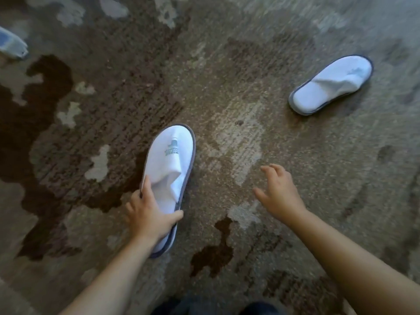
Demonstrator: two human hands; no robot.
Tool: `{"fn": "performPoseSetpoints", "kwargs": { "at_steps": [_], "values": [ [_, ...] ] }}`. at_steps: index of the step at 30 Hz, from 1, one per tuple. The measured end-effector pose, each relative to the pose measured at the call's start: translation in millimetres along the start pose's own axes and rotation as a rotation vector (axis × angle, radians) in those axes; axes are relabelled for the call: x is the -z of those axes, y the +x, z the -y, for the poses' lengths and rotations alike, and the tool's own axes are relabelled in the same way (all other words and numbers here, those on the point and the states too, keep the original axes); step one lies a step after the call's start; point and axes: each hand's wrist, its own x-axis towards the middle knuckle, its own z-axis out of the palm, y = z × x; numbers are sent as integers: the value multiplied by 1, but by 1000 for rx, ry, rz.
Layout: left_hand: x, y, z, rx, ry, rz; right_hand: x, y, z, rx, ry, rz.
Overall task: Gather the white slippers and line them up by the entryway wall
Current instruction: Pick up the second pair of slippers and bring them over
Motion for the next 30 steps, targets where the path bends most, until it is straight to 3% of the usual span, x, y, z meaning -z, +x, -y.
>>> {"fn": "performPoseSetpoints", "kwargs": {
  "at_steps": [7, 12, 23, 30],
  "values": [
    [26, 21, -161, -230, -136, 94, 126, 18, -19, 9, -14, -212],
    [-16, 55, -231, -269, -181, 78, 145, 85, -66, 9, -63, -243],
    [-76, 89, -247, -117, -136, -17, 103, 227, -109, 196, -283, -86],
    [-99, 83, -266, -87, -183, 28, 99, 207, -139, 204, -213, -170]
  ]
}}
